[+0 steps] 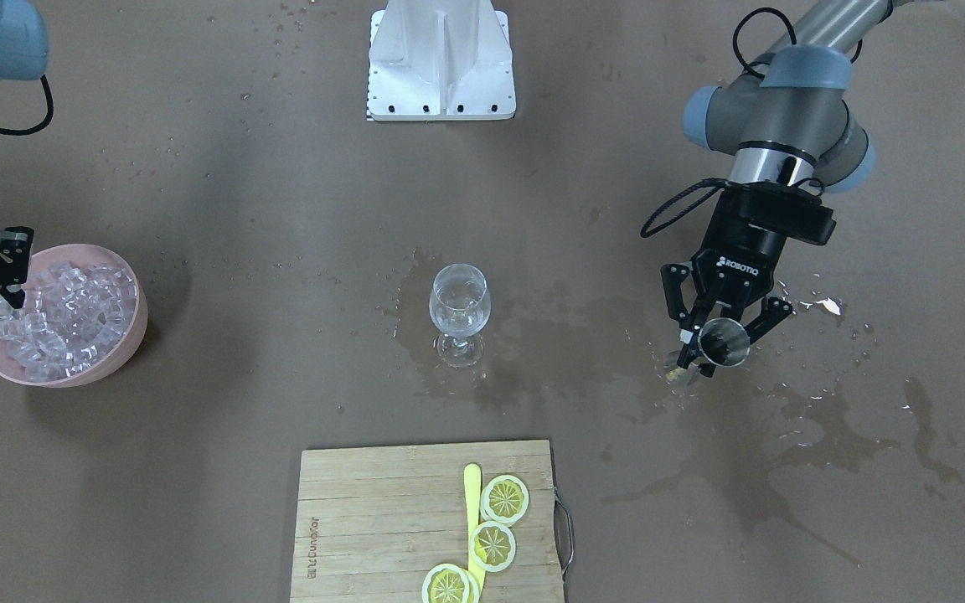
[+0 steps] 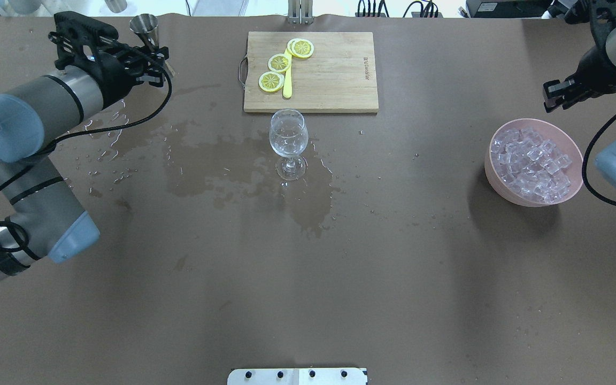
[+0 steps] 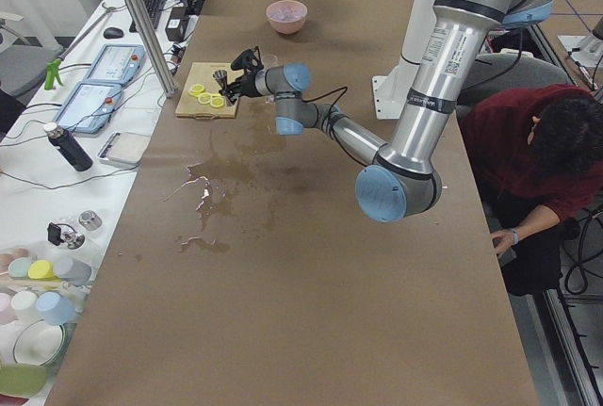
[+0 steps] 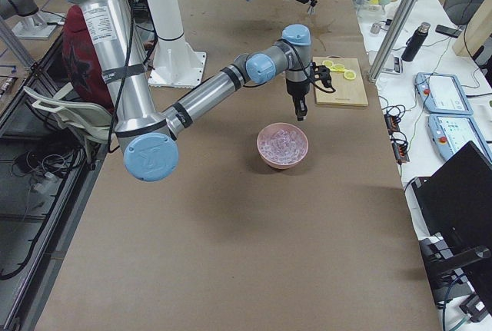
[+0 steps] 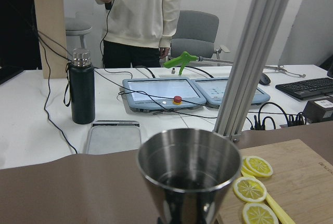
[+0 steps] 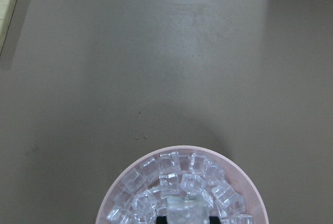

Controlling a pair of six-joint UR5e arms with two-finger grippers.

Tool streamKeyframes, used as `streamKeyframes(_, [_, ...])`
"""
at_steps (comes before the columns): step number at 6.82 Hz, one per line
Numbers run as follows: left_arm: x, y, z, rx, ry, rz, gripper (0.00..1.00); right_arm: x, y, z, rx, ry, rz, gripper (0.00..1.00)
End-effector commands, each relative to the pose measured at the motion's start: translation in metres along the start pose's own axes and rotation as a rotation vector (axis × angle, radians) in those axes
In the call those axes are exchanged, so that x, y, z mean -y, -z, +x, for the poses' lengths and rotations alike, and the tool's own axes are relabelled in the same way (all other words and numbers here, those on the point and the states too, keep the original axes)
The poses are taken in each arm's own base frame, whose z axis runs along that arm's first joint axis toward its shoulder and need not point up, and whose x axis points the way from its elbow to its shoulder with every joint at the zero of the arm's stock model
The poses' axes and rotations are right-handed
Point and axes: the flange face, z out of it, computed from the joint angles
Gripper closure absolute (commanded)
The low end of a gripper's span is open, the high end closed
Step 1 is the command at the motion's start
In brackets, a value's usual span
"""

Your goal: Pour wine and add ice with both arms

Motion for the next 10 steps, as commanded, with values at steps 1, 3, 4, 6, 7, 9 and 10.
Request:
streamKeyframes(1, [0.001, -0.004, 0.050, -0.001, -0.147, 0.007, 1.00, -0.001, 0.002, -0.001, 0.006, 0.001, 0.002, 0.74])
streamKeyframes(3, [0.012, -0.005, 0.073, -0.021, -0.220, 0.014, 1.00, -0.002, 0.005, -0.002, 0.014, -0.001, -0.002, 0.74])
streamKeyframes(4, [0.010, -0.007, 0.097, -0.023, -0.240, 0.005, 1.00, -0.003, 0.008, -0.004, 0.018, -0.002, 0.002, 0.74])
streamKeyframes(6, [0.002, -0.004, 0.146, -0.026, -0.373, 0.021, 1.00, -0.003, 0.011, -0.005, 0.020, -0.004, 0.006, 0.74])
streamKeyframes(7, [0.002, -0.004, 0.148, -0.025, -0.441, 0.024, 1.00, -0.004, 0.014, -0.005, 0.021, -0.004, 0.011, 0.74])
streamKeyframes(9, [-0.002, -0.004, 0.155, -0.003, -0.526, 0.021, 1.00, -0.006, 0.016, -0.004, 0.021, -0.007, 0.012, 0.74])
streamKeyframes(10, [0.002, -0.006, 0.163, 0.011, -0.601, 0.013, 1.00, -0.006, 0.016, -0.004, 0.021, -0.007, 0.012, 0.74])
